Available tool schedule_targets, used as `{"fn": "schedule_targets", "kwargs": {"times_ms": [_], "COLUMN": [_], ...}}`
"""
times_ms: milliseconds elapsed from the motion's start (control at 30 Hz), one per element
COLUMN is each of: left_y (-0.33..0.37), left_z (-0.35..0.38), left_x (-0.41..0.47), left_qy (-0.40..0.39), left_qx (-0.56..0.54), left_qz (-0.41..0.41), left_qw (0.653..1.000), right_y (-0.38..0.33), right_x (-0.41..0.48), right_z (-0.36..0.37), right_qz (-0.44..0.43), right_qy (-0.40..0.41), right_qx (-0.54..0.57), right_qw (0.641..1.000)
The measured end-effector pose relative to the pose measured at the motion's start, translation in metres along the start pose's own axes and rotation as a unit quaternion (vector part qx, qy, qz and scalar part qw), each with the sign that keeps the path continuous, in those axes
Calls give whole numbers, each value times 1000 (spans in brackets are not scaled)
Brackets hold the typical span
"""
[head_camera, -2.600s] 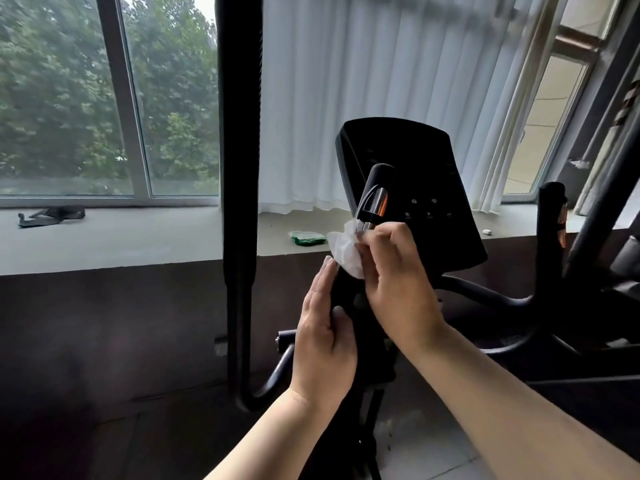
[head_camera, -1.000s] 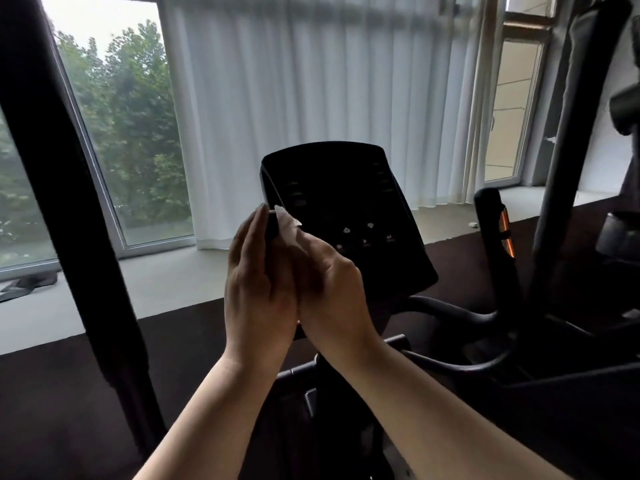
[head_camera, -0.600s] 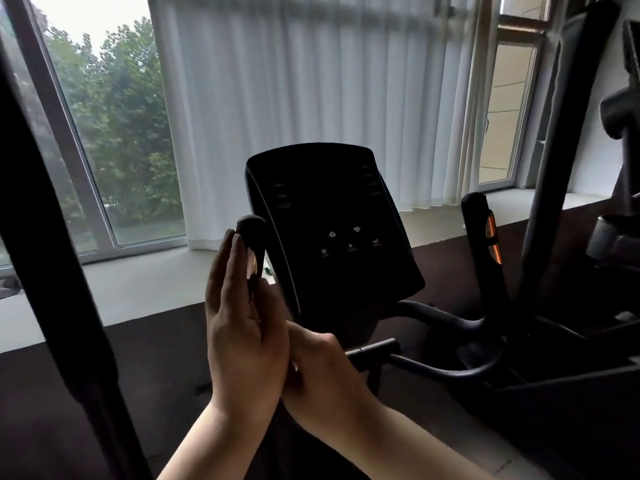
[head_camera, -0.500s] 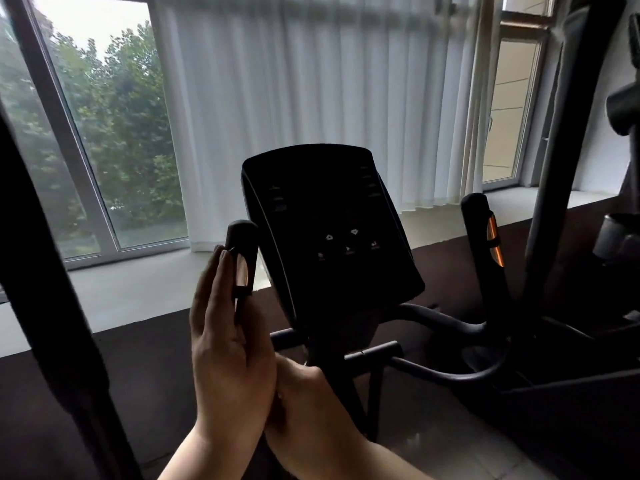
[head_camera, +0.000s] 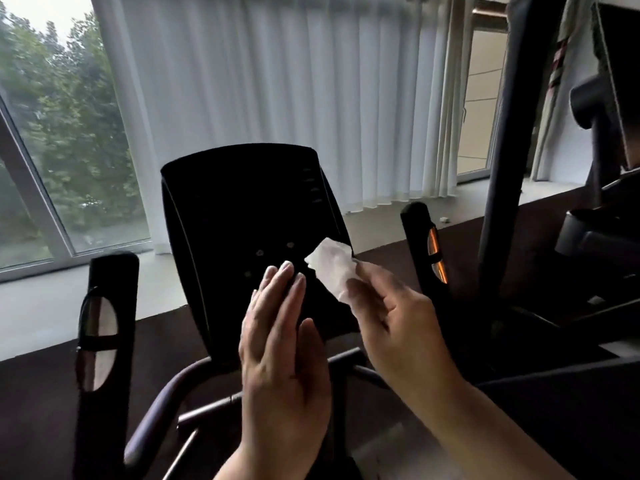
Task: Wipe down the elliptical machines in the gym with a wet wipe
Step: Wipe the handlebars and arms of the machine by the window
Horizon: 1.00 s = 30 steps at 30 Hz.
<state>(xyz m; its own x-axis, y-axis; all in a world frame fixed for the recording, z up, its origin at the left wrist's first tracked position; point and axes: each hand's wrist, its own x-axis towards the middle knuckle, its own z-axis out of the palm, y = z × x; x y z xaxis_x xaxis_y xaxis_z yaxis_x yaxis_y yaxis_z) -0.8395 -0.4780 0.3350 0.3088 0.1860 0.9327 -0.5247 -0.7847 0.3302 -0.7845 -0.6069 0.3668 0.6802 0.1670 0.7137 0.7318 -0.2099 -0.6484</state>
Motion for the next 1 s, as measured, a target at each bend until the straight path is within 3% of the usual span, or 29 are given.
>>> {"fn": "schedule_targets", "kwargs": {"times_ms": [67, 133, 200, 300, 400, 467, 567, 733, 900, 1000], "left_y": [11, 20, 27, 32, 35, 37, 37, 41, 39, 35], "left_z": [30, 57, 83, 118, 144, 155, 168, 181, 187, 192], "left_x": [8, 19, 31, 49, 63, 71, 74, 75, 72, 68], "left_qy": [-21, -35, -45, -39, -24, -19, 3, 32, 69, 82], "left_qx": [-43, -78, -109, -155, -168, -174, -186, -178, -198, -190], "left_qz": [-28, -64, -96, -138, -168, -185, -213, -246, -240, -244], "left_qw": [998, 994, 988, 977, 971, 967, 959, 952, 948, 948], "right_y": [5, 15, 27, 46, 55, 54, 53, 58, 61, 62], "right_x": [19, 40, 62, 77, 80, 86, 92, 98, 90, 90], "right_z": [-25, -47, -66, -81, -85, -86, -83, -88, -88, -86], "right_qz": [-63, -150, -180, -91, -26, -3, -1, 101, 38, 46], "right_qy": [69, 148, 190, 110, 20, 14, 32, 20, 4, 11], "right_qx": [-49, -139, -193, -211, -128, -66, -60, -15, 13, 43], "right_qw": [994, 968, 946, 967, 991, 998, 998, 995, 999, 998]}}
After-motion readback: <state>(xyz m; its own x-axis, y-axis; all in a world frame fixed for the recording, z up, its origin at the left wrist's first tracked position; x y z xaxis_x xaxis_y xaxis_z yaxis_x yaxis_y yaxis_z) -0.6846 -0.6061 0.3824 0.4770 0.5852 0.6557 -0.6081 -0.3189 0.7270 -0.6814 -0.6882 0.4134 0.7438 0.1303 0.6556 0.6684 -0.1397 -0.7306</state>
